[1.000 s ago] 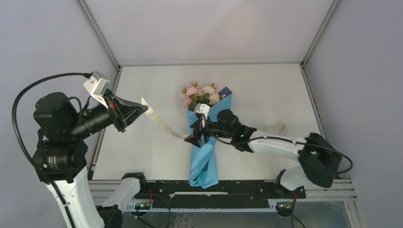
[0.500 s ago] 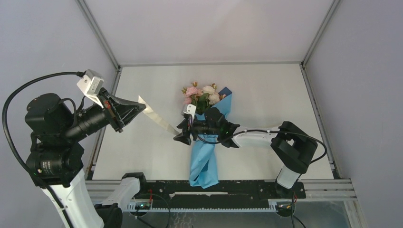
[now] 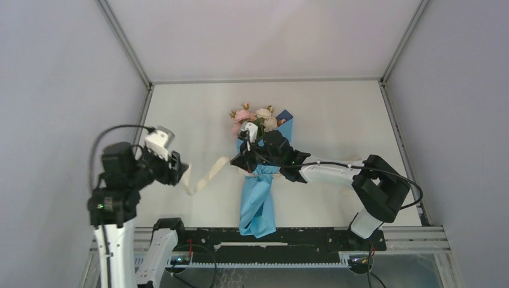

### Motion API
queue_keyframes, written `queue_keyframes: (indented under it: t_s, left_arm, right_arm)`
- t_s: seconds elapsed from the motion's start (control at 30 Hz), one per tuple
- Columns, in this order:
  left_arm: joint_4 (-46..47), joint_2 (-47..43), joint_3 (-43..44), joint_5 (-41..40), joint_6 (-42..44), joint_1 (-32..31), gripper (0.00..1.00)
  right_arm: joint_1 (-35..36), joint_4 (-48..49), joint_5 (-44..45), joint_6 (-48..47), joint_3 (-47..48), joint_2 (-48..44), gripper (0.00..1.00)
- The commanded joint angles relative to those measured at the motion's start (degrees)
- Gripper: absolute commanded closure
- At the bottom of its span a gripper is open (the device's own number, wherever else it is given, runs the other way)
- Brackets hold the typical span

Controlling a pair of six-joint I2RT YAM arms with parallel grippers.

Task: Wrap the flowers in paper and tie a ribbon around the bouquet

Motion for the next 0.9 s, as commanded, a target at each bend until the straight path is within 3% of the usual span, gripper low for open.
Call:
queue_keyframes:
  t_s: [0.0,0.07,0.13,0.23,0.27,0.37,0.43,0.57,0.7,0.87]
  left_arm:
    - [1.5,-13.4,-22.8,-16.5,34.5,0.2,0.35]
    - [1.5,-23.7,-29.4,-12.5,40.7,0.2,0.24]
    - [1.5,-28.8,-32.2,-3.3,39.5,0.1,0.18]
    - [7.1,-28.4,-36.2,8.5,29.8,-0.1,0.25]
    - [13.8,-27.9,-38.3,9.3,23.2,-0.2,0.28]
    - [37.5,-24.2,-44.0,8.9,-1.4,-2.3,0.33]
    - [47.4,-19.2,-46.4,2.3,-10.0,-9.6,0.35]
    - [56.6,-7.4,-51.0,-6.7,-8.9,-23.2,0.21]
    - [73.9,3.1,-55.1,-4.6,-10.9,-25.8,0.03]
    - [86.5,13.3,-56.9,-4.8,-14.7,-27.2,0.05]
  right_arm:
    - [-0.7,-5.2,4.3,8.5,2.2,-3.6,1.0]
    - [-1.2,-6.7,5.6,11.1,2.3,-3.7,1.0]
    - [-1.8,-7.5,6.1,14.3,2.3,-3.7,1.0]
    - [-2.6,-8.4,5.6,18.4,2.3,-3.6,1.0]
    - [-2.7,-8.7,5.7,19.6,2.3,-3.7,1.0]
    - [-3.1,-9.1,6.5,23.1,2.2,-4.0,1.0]
    - [-3.2,-9.1,7.1,25.4,2.3,-4.2,1.0]
    - [-3.0,-9.1,9.2,29.0,2.3,-4.0,1.0]
    - [-2.7,-10.1,10.2,29.1,2.5,-4.1,1.0]
    - [-2.4,-11.9,10.7,28.1,3.5,-3.7,1.0]
